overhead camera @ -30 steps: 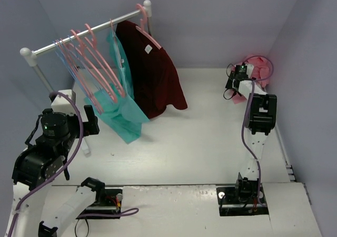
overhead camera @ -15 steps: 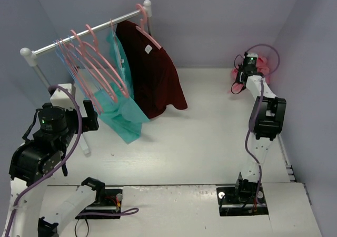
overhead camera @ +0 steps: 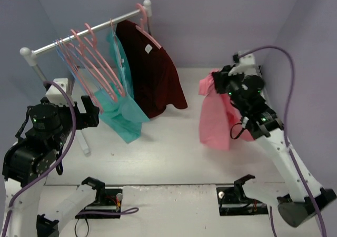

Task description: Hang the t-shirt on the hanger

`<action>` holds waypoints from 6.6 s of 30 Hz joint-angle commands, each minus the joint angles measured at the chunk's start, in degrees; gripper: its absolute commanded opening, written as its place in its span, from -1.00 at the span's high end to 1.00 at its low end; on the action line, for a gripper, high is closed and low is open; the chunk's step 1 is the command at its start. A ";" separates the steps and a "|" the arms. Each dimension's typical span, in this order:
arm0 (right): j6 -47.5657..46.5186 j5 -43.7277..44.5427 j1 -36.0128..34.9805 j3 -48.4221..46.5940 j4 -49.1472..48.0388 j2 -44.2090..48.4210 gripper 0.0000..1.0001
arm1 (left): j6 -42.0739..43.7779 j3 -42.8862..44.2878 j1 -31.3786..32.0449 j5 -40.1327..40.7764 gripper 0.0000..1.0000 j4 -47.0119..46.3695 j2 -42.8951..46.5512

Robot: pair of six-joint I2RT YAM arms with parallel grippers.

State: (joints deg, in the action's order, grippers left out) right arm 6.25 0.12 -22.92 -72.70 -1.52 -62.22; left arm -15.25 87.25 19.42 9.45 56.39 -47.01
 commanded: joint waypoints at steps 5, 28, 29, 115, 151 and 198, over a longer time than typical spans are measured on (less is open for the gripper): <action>13.78 8.44 -20.70 18.86 2.90 -3.75 0.19 | -4.55 -2.19 0.44 -8.00 -0.65 -3.12 -1.00; 23.95 16.28 -4.67 30.27 14.08 5.78 -0.20 | -6.81 -2.45 33.49 -7.15 -0.65 -21.88 -24.97; 24.34 15.50 -2.63 31.00 14.08 6.65 -0.20 | -3.72 -1.39 34.85 -7.34 -0.65 -23.09 -28.06; 16.48 2.71 17.08 26.47 10.73 -7.14 -0.36 | -15.67 -7.39 52.88 21.13 1.00 -33.04 -51.18; 14.13 -10.55 7.90 21.89 -5.32 -28.94 1.00 | -15.83 -15.87 48.41 22.20 1.00 -33.45 -38.14; 12.99 -6.41 6.51 15.73 11.74 -13.63 1.00 | -14.07 -23.67 35.01 21.14 1.00 -48.17 -29.11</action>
State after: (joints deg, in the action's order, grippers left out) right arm 18.11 -7.67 -15.86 -56.66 18.15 -70.30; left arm -25.53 59.79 59.19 25.87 16.38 -76.49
